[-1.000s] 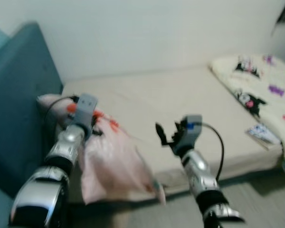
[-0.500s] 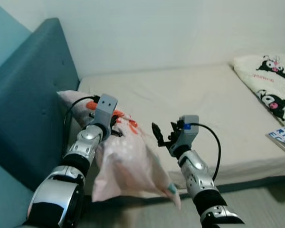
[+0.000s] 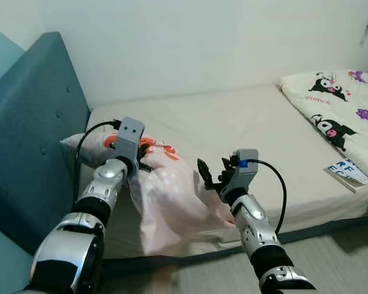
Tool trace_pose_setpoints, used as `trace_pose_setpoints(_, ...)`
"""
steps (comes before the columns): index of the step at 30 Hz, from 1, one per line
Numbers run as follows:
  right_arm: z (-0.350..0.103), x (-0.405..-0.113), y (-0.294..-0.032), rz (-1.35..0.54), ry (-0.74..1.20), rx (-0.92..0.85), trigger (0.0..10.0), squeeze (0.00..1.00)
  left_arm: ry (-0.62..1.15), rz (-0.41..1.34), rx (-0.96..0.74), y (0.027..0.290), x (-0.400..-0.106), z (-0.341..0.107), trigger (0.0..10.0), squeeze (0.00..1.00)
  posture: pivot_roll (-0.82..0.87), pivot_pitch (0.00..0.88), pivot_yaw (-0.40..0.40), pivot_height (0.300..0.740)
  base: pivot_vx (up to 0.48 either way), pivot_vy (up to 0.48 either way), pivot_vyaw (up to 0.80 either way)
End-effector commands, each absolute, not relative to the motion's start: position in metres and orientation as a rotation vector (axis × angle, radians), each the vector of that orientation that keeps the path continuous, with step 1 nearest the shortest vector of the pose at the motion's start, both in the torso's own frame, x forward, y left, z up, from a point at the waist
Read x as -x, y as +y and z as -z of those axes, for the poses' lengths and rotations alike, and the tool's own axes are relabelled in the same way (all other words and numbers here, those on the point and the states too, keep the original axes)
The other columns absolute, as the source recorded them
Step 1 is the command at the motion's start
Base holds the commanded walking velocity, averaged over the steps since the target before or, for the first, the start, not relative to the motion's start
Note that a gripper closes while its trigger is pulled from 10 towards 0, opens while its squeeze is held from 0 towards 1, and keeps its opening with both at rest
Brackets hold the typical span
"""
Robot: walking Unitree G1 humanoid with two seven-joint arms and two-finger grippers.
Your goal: Clean up the room
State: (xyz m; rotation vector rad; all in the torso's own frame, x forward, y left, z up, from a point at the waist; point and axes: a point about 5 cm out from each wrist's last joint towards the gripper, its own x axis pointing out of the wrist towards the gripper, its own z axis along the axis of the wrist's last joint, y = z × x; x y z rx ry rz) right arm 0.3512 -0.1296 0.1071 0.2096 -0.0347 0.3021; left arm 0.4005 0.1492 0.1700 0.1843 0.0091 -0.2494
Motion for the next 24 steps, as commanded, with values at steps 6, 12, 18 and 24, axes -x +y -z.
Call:
trace_pose_setpoints(6, -0.11, -0.348, -0.128, -0.336, -0.067, -0.189, 10.0, 0.0, -0.108, 0.256, -0.188, 0.146, -0.406, -0.197, 10.0, 0.0, -0.18, 0.059, 0.036, 0.74, 0.48, 0.0, 0.53)
trace_pose_setpoints(12, -0.111, -0.35, -0.131, -0.308, -0.068, -0.206, 10.0, 0.0, -0.109, 0.273, -0.181, 0.142, -0.405, -0.194, 10.0, 0.0, -0.18, 0.058, 0.034, 0.74, 0.48, 0.0, 0.4)
trace_pose_setpoints(18, -0.111, -0.35, -0.131, -0.305, -0.067, -0.202, 10.0, 0.0, -0.12, 0.293, -0.176, 0.14, -0.404, -0.195, 10.0, 0.0, -0.18, 0.059, 0.033, 0.74, 0.48, 0.0, 0.0)
trace_pose_setpoints(24, -0.11, -0.349, -0.131, -0.305, -0.063, -0.201, 10.0, 0.0, -0.157, 0.386, -0.156, 0.132, -0.402, -0.199, 10.0, 0.0, -0.18, 0.064, 0.037, 0.74, 0.192, 0.0, 0.0)
